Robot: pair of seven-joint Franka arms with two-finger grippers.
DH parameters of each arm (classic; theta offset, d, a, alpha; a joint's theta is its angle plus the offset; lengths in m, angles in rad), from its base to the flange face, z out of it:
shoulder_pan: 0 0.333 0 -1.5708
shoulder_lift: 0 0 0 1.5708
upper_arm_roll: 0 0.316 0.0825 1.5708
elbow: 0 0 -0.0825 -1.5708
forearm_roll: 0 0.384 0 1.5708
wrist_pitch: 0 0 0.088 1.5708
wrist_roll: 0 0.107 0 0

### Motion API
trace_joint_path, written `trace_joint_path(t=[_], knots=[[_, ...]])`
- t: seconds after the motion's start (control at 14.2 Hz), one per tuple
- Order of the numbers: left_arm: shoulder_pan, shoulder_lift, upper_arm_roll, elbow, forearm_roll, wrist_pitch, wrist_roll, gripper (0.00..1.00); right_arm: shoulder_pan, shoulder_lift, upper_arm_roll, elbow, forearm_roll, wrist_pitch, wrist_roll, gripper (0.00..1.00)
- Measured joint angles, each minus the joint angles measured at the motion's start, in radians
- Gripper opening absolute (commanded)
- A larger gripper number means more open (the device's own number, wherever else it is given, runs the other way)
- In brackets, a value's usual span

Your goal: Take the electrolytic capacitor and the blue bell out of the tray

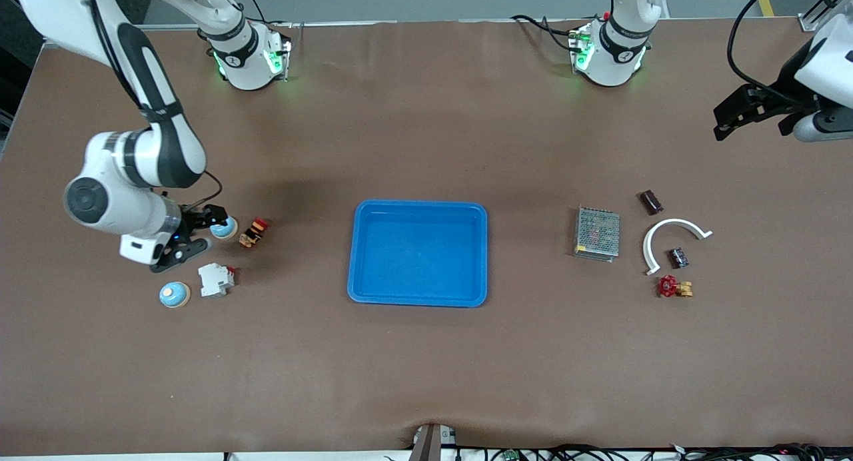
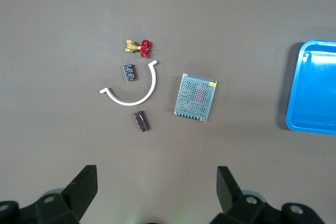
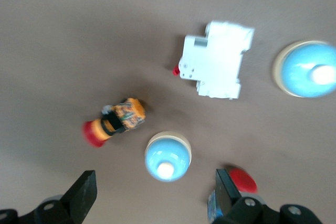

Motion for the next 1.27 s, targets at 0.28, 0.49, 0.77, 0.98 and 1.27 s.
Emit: trace_joint_path(t=[0.28,0.49,0.77,0.98,1.27], knots=[[0.0,0.0,-0.007,-0.002,0.0,0.003,0.0,1.0,0.017,-0.014,0.002,0.331,-0.054,-0.384,0.1,1.0],[0.0,0.0,-0.007,-0.003,0.0,0.004,0.005,1.0,0.012,-0.026,-0.006,0.505,-0.057,-0.606,0.114,1.0],[0.0,0.0,-0.008,-0.005,-0.016,0.004,0.021,1.0,0.001,-0.144,-0.01,0.573,-0.057,-0.713,0.214,1.0],[0.0,0.001,-0.009,-0.006,-0.04,0.003,0.022,1.0,-0.046,-0.28,-0.011,0.495,-0.032,-0.667,0.257,1.0],[0.0,0.001,-0.009,-0.006,-0.04,0.002,0.023,1.0,-0.115,-0.404,-0.012,0.273,0.009,-0.485,0.28,1.0]])
